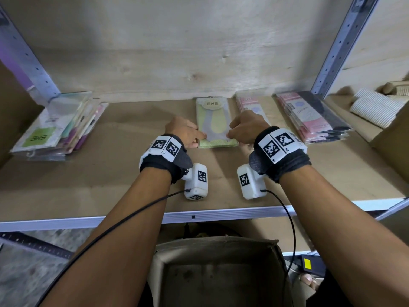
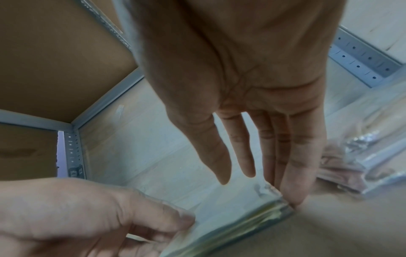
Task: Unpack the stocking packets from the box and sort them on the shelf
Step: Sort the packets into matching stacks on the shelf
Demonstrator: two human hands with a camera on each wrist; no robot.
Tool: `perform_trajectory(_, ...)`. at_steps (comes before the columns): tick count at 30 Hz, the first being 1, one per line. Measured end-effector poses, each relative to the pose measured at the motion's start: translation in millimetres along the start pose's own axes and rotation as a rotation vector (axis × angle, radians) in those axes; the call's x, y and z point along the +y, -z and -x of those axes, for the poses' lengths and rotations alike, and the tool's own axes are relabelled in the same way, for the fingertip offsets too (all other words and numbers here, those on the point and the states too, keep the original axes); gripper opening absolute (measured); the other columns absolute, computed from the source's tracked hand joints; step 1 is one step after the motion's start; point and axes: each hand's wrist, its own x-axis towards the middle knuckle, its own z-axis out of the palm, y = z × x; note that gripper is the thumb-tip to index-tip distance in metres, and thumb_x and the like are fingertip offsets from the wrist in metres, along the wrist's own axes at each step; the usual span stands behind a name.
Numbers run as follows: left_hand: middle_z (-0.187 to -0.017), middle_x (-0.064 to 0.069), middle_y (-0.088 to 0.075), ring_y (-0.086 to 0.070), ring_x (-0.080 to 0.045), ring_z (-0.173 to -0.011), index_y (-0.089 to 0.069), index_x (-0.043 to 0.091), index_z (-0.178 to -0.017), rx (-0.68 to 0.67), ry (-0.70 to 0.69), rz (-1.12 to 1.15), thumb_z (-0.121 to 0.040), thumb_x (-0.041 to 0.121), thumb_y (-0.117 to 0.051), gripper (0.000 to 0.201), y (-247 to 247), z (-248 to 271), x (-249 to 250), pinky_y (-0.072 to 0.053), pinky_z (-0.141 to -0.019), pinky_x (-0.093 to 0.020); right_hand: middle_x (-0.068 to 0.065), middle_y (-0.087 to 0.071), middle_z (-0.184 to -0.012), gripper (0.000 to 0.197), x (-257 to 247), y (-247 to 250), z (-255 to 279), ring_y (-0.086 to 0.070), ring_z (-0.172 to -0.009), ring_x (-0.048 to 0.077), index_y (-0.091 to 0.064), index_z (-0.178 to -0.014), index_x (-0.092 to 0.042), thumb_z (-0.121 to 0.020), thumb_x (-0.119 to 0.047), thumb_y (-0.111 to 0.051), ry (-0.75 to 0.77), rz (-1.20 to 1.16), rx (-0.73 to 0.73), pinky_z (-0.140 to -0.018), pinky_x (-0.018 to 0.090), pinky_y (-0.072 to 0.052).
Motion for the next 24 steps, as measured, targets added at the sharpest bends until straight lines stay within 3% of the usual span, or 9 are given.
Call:
perform_trajectory(6, -0.106, -0.016, -0.07, -0.071, -0.022, -0.09, -0.066, 0.005, -0.113, -0.032, 0.007, 0.053, -0.078, 0.011, -0.083, 0.04, 12, 2, -1, -0.062, -0.068, -0.03, 0.015, -0.062, -0.127, 0.04, 0, 0, 3, -0.064, -0.112, 0.03, -0.061, -0.126, -0.001, -0.088, -0.014, -0.064, 0.034, 0.028, 0.01, -0.088, 0.033, -0.054)
perform_trajectory(10, -0.099, -0.011, -0.068, -0.069, -0.019, -0.09, -0.07, 0.007, -0.1, 0.066, 0.01, 0.121, -0.086, 0.014, -0.075, 0.016, 49, 0, -4, -0.061, -0.059, -0.023, 0.006, -0.062, -0.125, 0.036, -10, 0, 8, -0.057, -0.115, 0.022, -0.062, -0.125, -0.015, -0.09, -0.023, -0.064, 0.18, 0.026, 0.087, -0.088, 0.026, -0.043)
perform_trajectory(11, -0.091, -0.008, -0.067, -0.067, -0.016, -0.083, -0.068, 0.01, -0.091, 0.085, 0.004, 0.143, -0.088, 0.014, -0.073, 0.007, 60, 0, -4, -0.059, -0.056, -0.02, 0.004, -0.065, -0.119, 0.032, -15, -1, 10, -0.059, -0.11, 0.02, -0.064, -0.121, -0.017, -0.09, -0.025, -0.064, 0.202, -0.007, 0.088, -0.086, 0.025, -0.043)
perform_trajectory(13, -0.069, -0.002, -0.06, -0.058, -0.009, -0.06, -0.06, 0.016, -0.078, 0.093, -0.021, 0.19, -0.092, 0.012, -0.067, 0.017, 86, 0, -5, -0.049, -0.044, -0.016, 0.002, -0.07, -0.105, 0.022, -28, -6, 14, -0.063, -0.095, 0.016, -0.068, -0.111, -0.017, -0.089, -0.023, -0.065, 0.242, -0.104, 0.044, -0.081, 0.024, -0.046)
perform_trajectory(16, -0.041, 0.01, -0.048, -0.043, -0.002, -0.035, -0.053, 0.018, -0.068, 0.101, -0.058, 0.189, -0.097, 0.008, -0.059, 0.031, 131, 6, -14, -0.035, -0.036, -0.015, 0.01, -0.07, -0.089, 0.017, -56, -23, 23, -0.064, -0.08, 0.021, -0.069, -0.104, -0.006, -0.088, -0.007, -0.064, 0.274, -0.311, -0.105, -0.081, 0.036, -0.056)
perform_trajectory(18, -0.05, 0.006, -0.059, -0.054, -0.006, -0.044, -0.064, 0.019, -0.069, 0.248, -0.134, 0.117, -0.091, 0.01, -0.064, 0.024, 160, 14, -23, -0.045, -0.047, -0.019, 0.017, -0.068, -0.086, 0.019, -77, -37, 28, -0.063, -0.073, 0.023, -0.066, -0.107, 0.004, -0.089, 0.001, -0.061, 0.274, -0.421, -0.198, -0.072, 0.033, -0.057)
perform_trajectory(20, -0.067, 0.005, -0.069, -0.064, -0.01, -0.065, -0.071, 0.022, -0.069, 0.432, -0.204, 0.062, -0.083, 0.015, -0.069, 0.016, 189, 24, -34, -0.052, -0.068, -0.023, 0.017, -0.065, -0.085, 0.02, -100, -55, 30, -0.06, -0.067, 0.022, -0.063, -0.111, 0.009, -0.092, 0.002, -0.059, 0.281, -0.449, -0.273, -0.064, 0.026, -0.053)
perform_trajectory(22, -0.072, 0.01, -0.07, -0.065, -0.012, -0.074, -0.071, 0.023, -0.065, 0.571, -0.233, 0.012, -0.08, 0.017, -0.07, 0.016, 216, 31, -45, -0.049, -0.075, -0.023, 0.015, -0.064, -0.084, 0.02, -126, -74, 29, -0.058, -0.064, 0.019, -0.061, -0.112, 0.009, -0.094, 0.001, -0.057, 0.29, -0.466, -0.34, -0.062, 0.024, -0.051)
perform_trajectory(24, -0.083, 0.001, -0.074, -0.068, -0.02, -0.084, -0.076, 0.016, -0.075, 0.652, -0.221, 0.018, -0.08, 0.015, -0.066, 0.011, 240, 31, -56, -0.054, -0.079, -0.03, 0.012, -0.064, -0.08, 0.019, -152, -94, 27, -0.058, -0.062, 0.018, -0.061, -0.112, 0.007, -0.094, 0.002, -0.056, 0.301, -0.475, -0.387, -0.061, 0.023, -0.052)
